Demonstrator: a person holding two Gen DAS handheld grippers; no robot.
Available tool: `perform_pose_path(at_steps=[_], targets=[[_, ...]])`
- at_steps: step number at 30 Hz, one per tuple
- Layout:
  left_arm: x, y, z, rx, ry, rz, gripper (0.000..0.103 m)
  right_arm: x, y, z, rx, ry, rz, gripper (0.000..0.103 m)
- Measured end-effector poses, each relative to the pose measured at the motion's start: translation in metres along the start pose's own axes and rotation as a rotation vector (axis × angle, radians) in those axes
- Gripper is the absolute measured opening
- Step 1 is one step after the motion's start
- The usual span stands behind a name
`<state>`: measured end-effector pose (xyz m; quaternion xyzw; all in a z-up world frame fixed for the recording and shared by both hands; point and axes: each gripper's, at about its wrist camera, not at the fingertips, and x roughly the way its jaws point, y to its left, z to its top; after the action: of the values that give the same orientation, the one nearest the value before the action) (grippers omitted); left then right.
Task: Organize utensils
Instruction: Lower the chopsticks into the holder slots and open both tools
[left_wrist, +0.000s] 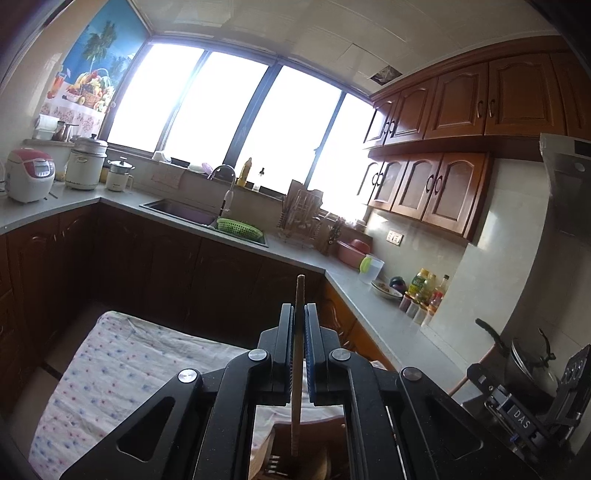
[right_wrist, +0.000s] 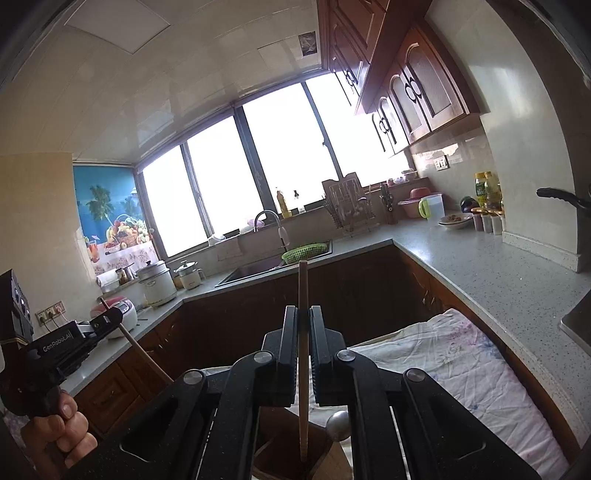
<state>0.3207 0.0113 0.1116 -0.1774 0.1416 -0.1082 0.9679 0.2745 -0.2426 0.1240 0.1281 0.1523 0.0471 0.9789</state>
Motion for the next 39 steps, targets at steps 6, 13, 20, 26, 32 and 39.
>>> perform_pose_path(at_steps=[6,13,20,26,32,39], targets=[[0.044,-0.001,-0.037,0.016,0.054,0.018,0.003,0.022,-0.006,-0.03,-0.012,0.026,-0.028,0.006],[0.073,0.006,-0.047,0.02,0.129,0.041,0.004,0.036,-0.016,-0.056,-0.019,0.097,-0.035,0.006],[0.073,0.007,-0.031,0.02,0.156,0.043,0.005,0.04,-0.018,-0.062,-0.013,0.134,-0.042,0.007],[0.066,0.008,-0.031,0.034,0.158,0.043,0.004,0.041,-0.017,-0.061,-0.018,0.147,-0.045,0.007],[0.062,0.013,-0.032,0.016,0.187,0.042,0.026,0.038,-0.021,-0.059,0.009,0.154,-0.04,0.017],[0.027,0.016,-0.025,0.002,0.147,0.04,0.06,0.006,-0.026,-0.044,0.065,0.076,-0.019,0.085]])
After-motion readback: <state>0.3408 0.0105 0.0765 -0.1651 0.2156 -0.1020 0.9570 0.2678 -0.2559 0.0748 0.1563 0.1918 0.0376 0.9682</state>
